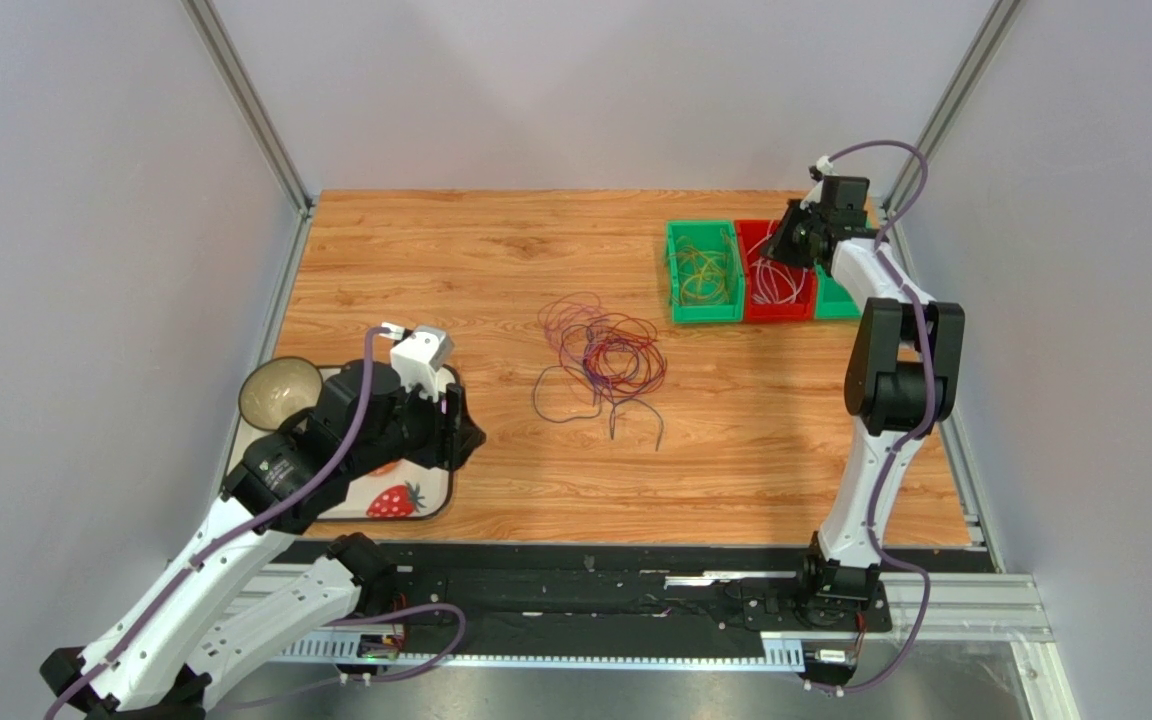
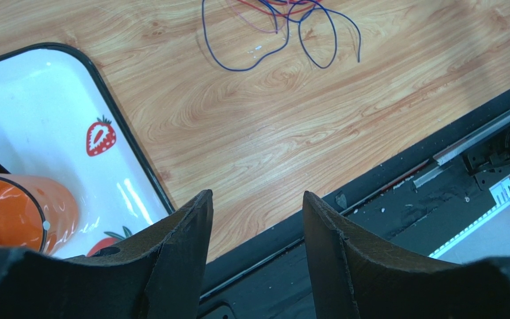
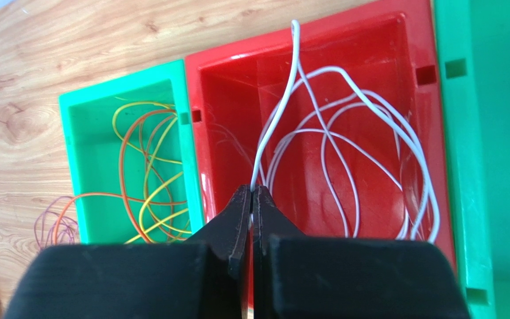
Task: Untangle the cables
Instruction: Place the cable in the bin, then pick up the cable from the cable.
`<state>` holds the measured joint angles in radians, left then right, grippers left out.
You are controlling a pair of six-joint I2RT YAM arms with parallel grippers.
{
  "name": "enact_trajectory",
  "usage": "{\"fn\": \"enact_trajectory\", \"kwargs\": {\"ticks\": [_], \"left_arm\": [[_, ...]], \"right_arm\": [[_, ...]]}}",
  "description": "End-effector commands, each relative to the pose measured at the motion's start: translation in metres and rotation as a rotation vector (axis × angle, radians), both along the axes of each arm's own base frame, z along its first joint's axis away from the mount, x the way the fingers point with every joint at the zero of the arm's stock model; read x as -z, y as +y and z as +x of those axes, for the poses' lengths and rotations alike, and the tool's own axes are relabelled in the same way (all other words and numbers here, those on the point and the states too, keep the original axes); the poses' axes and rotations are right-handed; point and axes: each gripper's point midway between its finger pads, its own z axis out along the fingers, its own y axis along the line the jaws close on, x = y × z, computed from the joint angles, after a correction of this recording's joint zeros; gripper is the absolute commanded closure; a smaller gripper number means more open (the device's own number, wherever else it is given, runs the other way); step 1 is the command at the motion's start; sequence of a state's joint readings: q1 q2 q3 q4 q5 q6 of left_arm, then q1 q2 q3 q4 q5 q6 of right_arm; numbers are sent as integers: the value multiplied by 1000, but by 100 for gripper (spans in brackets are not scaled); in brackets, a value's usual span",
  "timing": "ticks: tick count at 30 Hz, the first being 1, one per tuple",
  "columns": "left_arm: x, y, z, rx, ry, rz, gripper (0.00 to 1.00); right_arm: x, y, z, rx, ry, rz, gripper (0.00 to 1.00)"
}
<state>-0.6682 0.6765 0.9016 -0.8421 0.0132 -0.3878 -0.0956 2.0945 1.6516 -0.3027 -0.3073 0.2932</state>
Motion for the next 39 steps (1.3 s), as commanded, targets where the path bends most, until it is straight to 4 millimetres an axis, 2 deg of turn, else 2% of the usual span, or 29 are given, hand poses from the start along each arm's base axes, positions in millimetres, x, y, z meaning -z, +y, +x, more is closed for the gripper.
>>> {"fn": "enact_trajectory", "kwargs": {"ticks": [1, 3, 4, 7, 9, 10, 12, 18, 20, 22, 23, 24, 28, 30, 32, 35, 36, 37, 39], "left_arm": [[-7, 0, 1, -14, -22, -20, 39], [-7, 0, 1, -12, -23, -18, 39], [-8, 0, 1, -11, -23, -20, 39], [-9, 1, 1, -12, -28, -22, 39], [-10, 1, 1, -12, -31, -25, 39], [-10, 1, 0, -12, -33, -26, 39], [-10, 1, 0, -12, -33, -26, 39], [-11, 1, 0, -14, -35, -31, 39], [-11, 1, 0, -14, -33, -30, 39], [-11, 1, 0, -13, -34, -29, 39], [-10, 1, 0, -11, -32, -27, 39], [-9, 1, 1, -14, -30, -27, 39], [-6, -3, 5, -21, -13, -28, 39], [-5, -7, 10, -27, -5, -31, 39], [1, -15, 15, -33, 24, -43, 39], [8, -32, 25, -29, 64, -77, 40], [6, -39, 30, -24, 61, -96, 40], [13, -45, 34, -33, 95, -96, 41], [12, -57, 42, -27, 106, -129, 43]], "right_arm": [[-18, -6, 6, 16, -20, -38, 96], [-28, -5, 3, 16, -27, -43, 92], [-34, -6, 4, 22, -34, -49, 86], [-49, -4, 3, 15, -44, -61, 77], [-52, -2, -1, 13, -26, -60, 73], [-60, -1, -2, 10, -33, -62, 70], [-68, 0, -5, 12, -41, -63, 69], [-115, 5, -23, 6, -99, -61, 66], [-134, 8, -33, 2, -121, -55, 65], [-137, 15, -45, -7, -111, -43, 65], [-153, 18, -53, -9, -141, -38, 65], [-147, 25, -62, -15, -118, -15, 65], [-153, 52, -95, -51, -115, 34, 64], [-150, 82, -119, -102, -101, 41, 62], [-149, 103, -136, -142, -97, 44, 61], [-141, 119, -165, -173, -79, 47, 58], [-149, 121, -175, -180, -100, 59, 57], [-137, 122, -185, -175, -68, 72, 56], [-135, 125, -198, -180, -57, 89, 55]]}}
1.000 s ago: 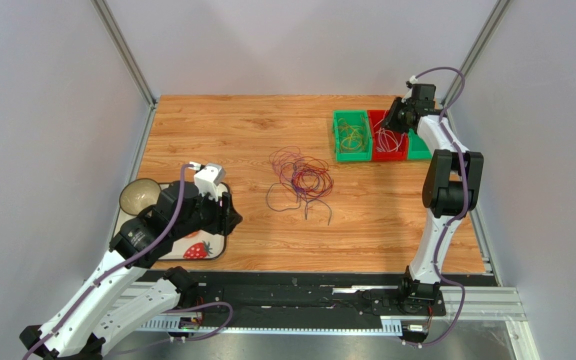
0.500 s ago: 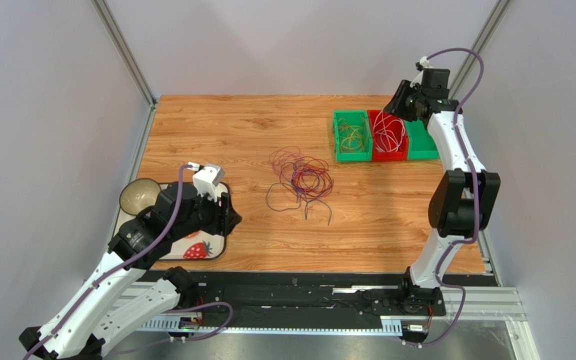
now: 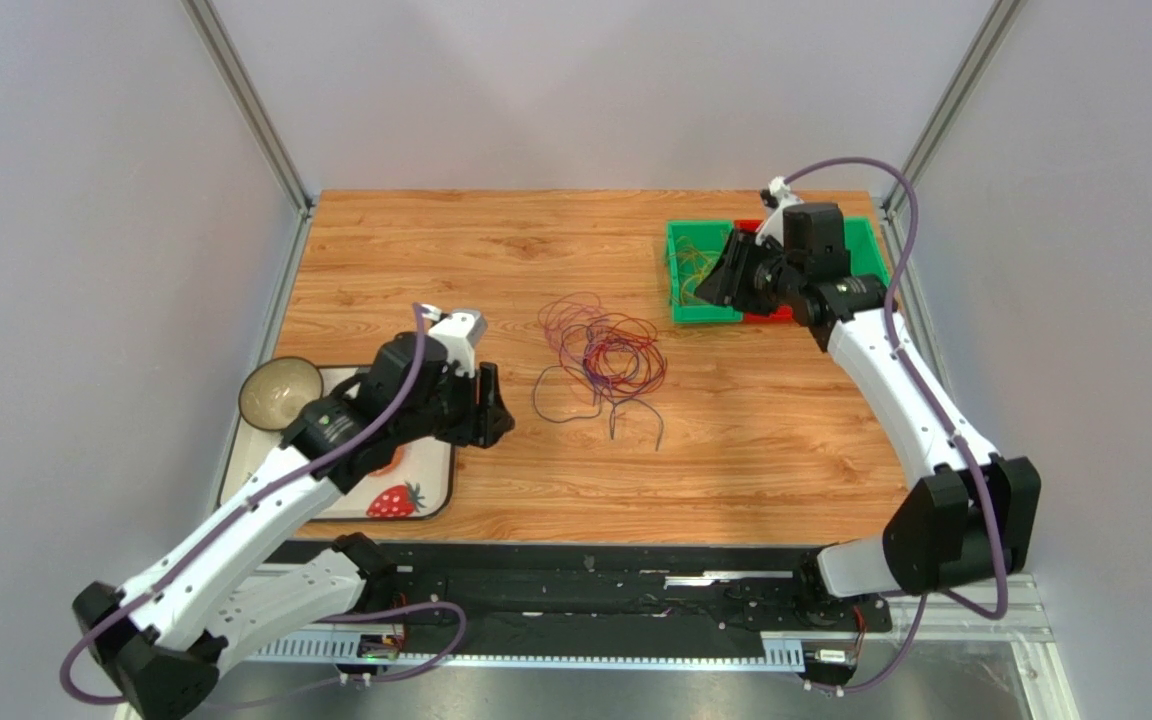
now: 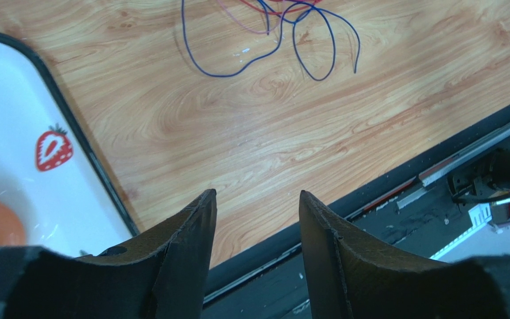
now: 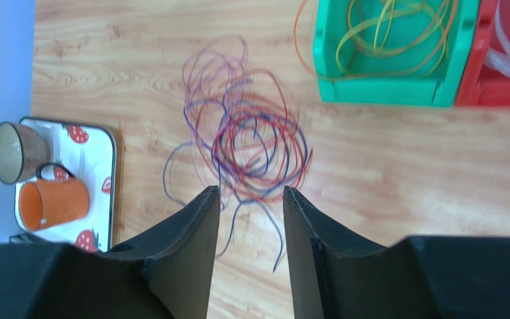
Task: Untangle the cables
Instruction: Pick up the cable from the cable.
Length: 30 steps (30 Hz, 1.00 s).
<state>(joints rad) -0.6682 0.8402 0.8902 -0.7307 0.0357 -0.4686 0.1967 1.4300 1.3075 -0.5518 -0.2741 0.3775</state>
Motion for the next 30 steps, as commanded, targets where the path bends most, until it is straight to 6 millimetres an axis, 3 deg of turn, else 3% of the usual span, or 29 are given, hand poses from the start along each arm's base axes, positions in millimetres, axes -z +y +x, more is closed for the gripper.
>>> {"fn": "enact_trajectory", "kwargs": {"ticks": [1, 4, 10, 13, 17, 21, 27, 29, 30], "left_arm": [[-3, -36, 24, -4, 26, -103, 43], [6, -44, 41, -45, 57, -86, 44], [8, -52, 57, -68, 72, -54, 45], [8, -46, 60, -94, 61, -33, 45], [5, -40, 66, -126, 30, -4, 45], [5, -40, 80, -141, 6, 32, 45], [13, -45, 110, -164, -2, 102, 44], [9, -49, 122, -168, -12, 95, 44], [17, -48, 132, -182, 5, 110, 44]], "right_arm": [[-7, -5, -33, 36, 0, 54, 54], [-11, 4, -55, 0, -6, 94, 51], [15, 48, -97, -138, 91, 100, 50], [30, 64, -106, -171, 126, 84, 50], [47, 80, -104, -184, 159, 69, 50], [52, 93, -96, -192, 169, 49, 51], [63, 90, -79, -139, 192, -15, 52], [57, 90, -73, -126, 178, -24, 52], [57, 90, -70, -119, 179, -24, 52]]}}
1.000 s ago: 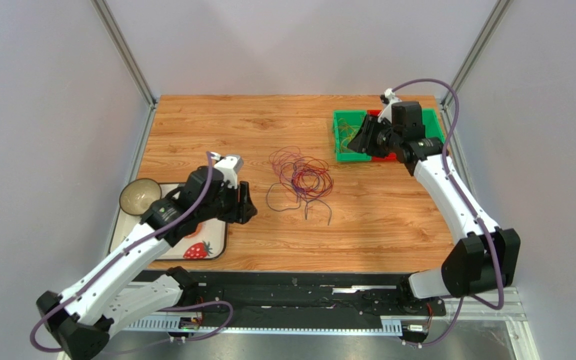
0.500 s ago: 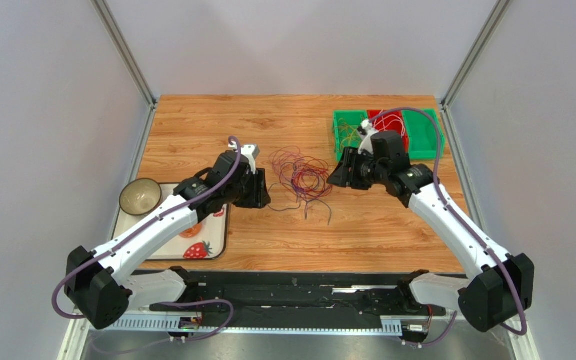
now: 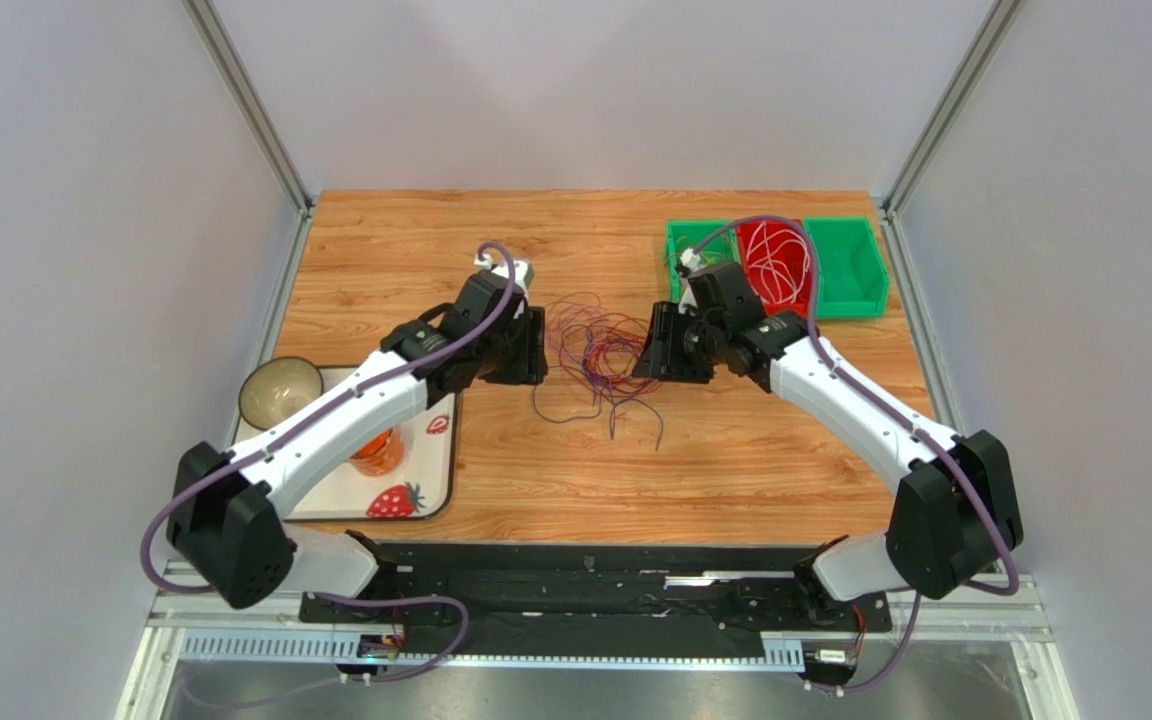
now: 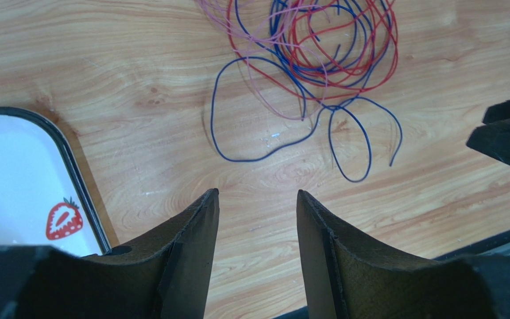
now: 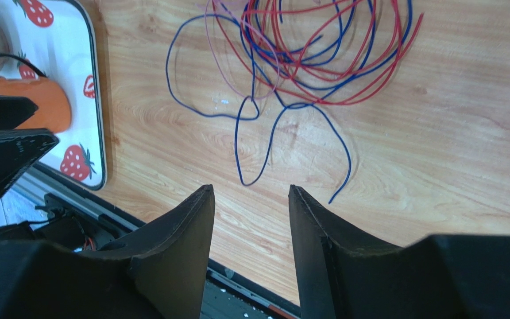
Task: Untangle the cables
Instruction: Pick up the cable from the cable.
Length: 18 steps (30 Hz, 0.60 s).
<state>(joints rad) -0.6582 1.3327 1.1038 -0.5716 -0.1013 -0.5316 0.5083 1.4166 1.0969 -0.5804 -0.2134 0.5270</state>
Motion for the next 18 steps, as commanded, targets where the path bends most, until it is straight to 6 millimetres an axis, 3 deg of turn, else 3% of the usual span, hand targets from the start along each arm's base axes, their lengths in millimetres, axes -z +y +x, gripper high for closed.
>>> {"fn": "enact_trajectory", "kwargs": {"ticks": [1, 2, 4, 5, 7, 8, 9, 14, 18], "left_arm": [[-11, -4, 41, -31, -53, 10, 44], [-19, -6, 50, -32, -67, 3, 44], [-6, -2, 68, -44, -33, 32, 44], [-15, -3, 79, -41, -50, 33, 44], [5, 2, 96, -45, -4, 70, 43], [-2, 4, 110, -56, -14, 59, 43], [15, 2, 118, -53, 27, 79, 42], [44, -6, 158, 3, 90, 149, 31], [67, -10, 174, 50, 150, 210, 29]], "right_arm": [[-25, 4, 28, 51, -89, -2, 52], [-23, 3, 29, 53, -86, -6, 52], [-16, 0, 29, 67, -75, -26, 52], [-9, -2, 26, 72, -61, -31, 52], [-2, -2, 22, 75, -49, -26, 52], [7, -4, 18, 78, -37, -22, 52], [10, -3, 15, 74, -31, -17, 52], [32, -2, 2, 56, 1, -10, 52], [49, -4, -7, 37, 29, -28, 52]]}}
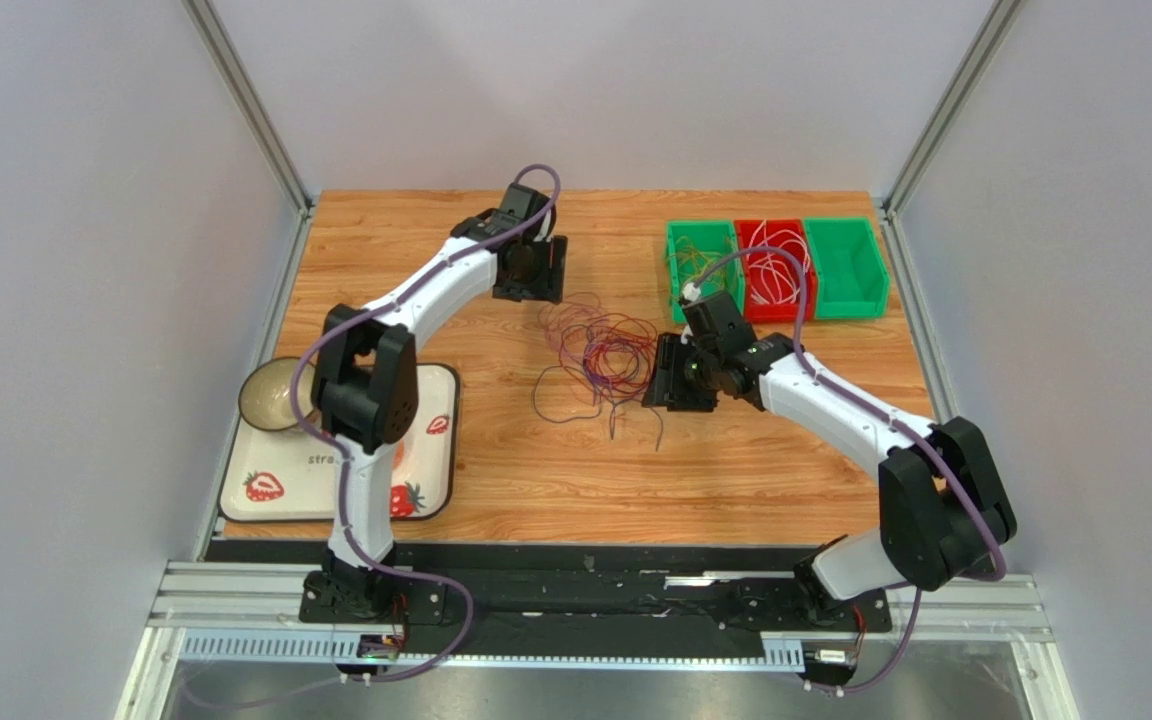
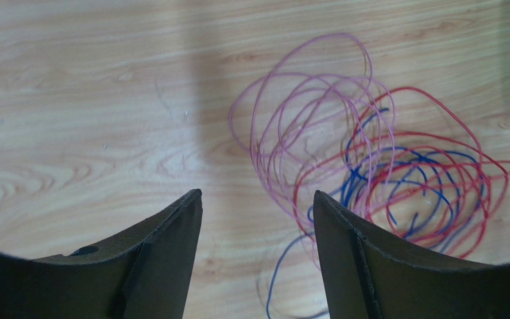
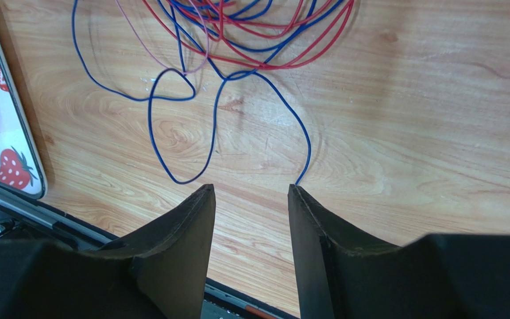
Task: Untangle the cables
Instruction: Pick up the cable from the cable.
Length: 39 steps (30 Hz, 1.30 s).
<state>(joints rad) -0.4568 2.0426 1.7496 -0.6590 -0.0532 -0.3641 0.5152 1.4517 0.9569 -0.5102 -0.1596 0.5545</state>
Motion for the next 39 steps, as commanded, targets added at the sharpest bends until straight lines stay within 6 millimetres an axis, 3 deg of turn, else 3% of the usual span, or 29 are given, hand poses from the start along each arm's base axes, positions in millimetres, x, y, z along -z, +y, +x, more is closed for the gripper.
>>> {"fn": "enact_trajectory", "kwargs": {"ticks": [1, 8, 18, 30, 35, 39], "left_arm": [[13, -4, 7, 105, 64, 72, 29], [43, -11, 11, 171, 120, 78, 28], [56, -23, 0, 196, 179, 13, 28], [79, -21, -2, 85, 263, 21, 29], [85, -19, -1, 62, 274, 33, 35], [89, -20, 0, 53, 282, 32, 50]], "right_arm": [[-7, 10, 6, -12, -56, 47, 52], [-4, 9, 5, -27, -61, 37, 52], [5, 10, 3, -32, -44, 44, 52], [3, 10, 2, -36, -50, 45, 53], [5, 10, 1, -38, -48, 42, 53], [6, 10, 2, -40, -47, 41, 53]]}}
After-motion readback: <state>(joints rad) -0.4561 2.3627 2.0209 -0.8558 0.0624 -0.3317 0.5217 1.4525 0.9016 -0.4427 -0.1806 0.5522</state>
